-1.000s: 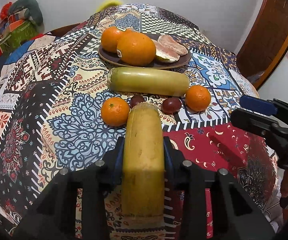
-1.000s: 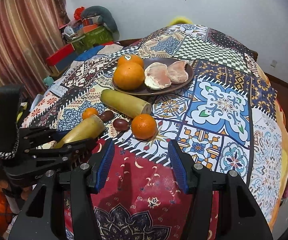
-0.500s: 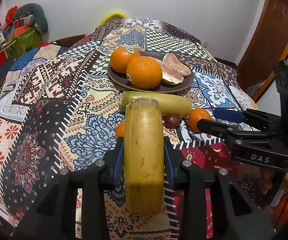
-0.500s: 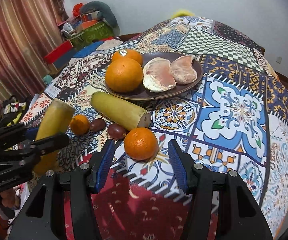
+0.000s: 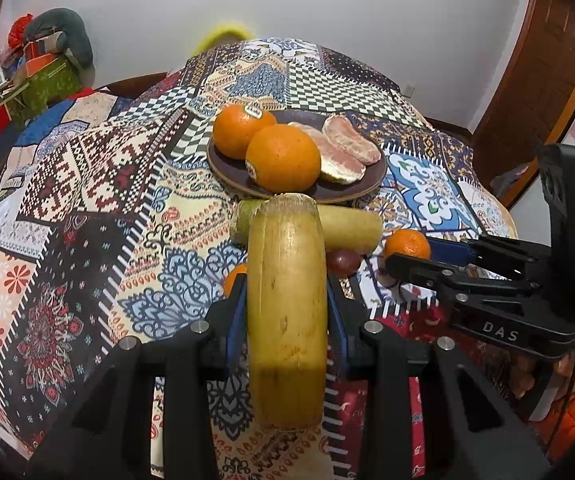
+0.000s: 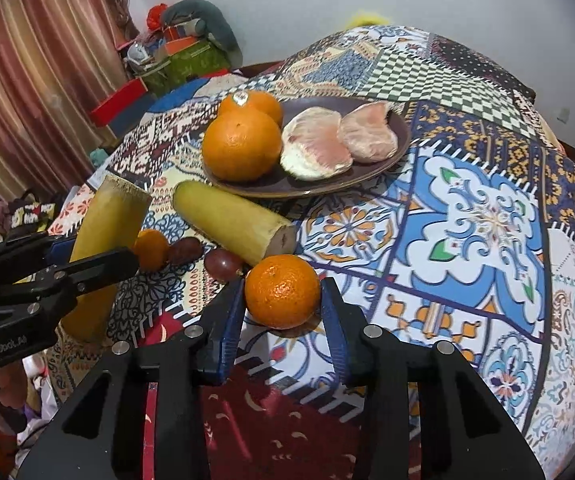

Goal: Organize fruits
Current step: 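Grasp the banana with the left tool and lift it, then lower the banana onto the plate with the left tool while the right places a mandarin there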

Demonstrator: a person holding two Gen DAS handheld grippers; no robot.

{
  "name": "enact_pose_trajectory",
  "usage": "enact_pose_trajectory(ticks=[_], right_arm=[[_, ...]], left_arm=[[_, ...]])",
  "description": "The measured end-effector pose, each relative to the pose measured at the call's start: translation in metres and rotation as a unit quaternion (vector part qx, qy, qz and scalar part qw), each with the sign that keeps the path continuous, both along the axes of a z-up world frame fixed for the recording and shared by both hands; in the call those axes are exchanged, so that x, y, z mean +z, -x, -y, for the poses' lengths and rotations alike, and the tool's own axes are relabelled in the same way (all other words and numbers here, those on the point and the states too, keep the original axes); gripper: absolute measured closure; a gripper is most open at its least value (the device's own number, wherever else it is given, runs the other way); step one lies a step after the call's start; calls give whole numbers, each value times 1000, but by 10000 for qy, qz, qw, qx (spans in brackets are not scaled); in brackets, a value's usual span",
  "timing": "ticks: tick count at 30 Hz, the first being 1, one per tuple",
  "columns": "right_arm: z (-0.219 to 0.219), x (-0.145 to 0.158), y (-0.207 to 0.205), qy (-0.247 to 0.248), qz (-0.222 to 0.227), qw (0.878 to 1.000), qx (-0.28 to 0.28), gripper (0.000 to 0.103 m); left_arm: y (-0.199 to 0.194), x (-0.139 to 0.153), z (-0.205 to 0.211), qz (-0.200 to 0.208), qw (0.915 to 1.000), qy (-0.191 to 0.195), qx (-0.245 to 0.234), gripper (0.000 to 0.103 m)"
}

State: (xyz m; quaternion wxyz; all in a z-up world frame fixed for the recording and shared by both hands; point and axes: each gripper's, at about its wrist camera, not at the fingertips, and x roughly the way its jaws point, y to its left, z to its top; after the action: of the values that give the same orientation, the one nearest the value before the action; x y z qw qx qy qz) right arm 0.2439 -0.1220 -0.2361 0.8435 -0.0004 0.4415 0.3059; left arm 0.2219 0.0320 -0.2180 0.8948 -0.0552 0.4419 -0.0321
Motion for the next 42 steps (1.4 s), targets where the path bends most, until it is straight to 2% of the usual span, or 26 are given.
enact_pose_trajectory(ticks=[20,38,42], right_arm=[[24,49,-28,-252,667,9969,-340,68],[17,52,-84,-428,800,9952,-375,68],[17,48,-93,-472,762,9951,-420,68]], left_arm=[[-54,44,0,594,9982,-38,-31,67],[-129,45,6,623,9978,-49,-240,67],[-145,42,4,523,9982,76,-277,67]])
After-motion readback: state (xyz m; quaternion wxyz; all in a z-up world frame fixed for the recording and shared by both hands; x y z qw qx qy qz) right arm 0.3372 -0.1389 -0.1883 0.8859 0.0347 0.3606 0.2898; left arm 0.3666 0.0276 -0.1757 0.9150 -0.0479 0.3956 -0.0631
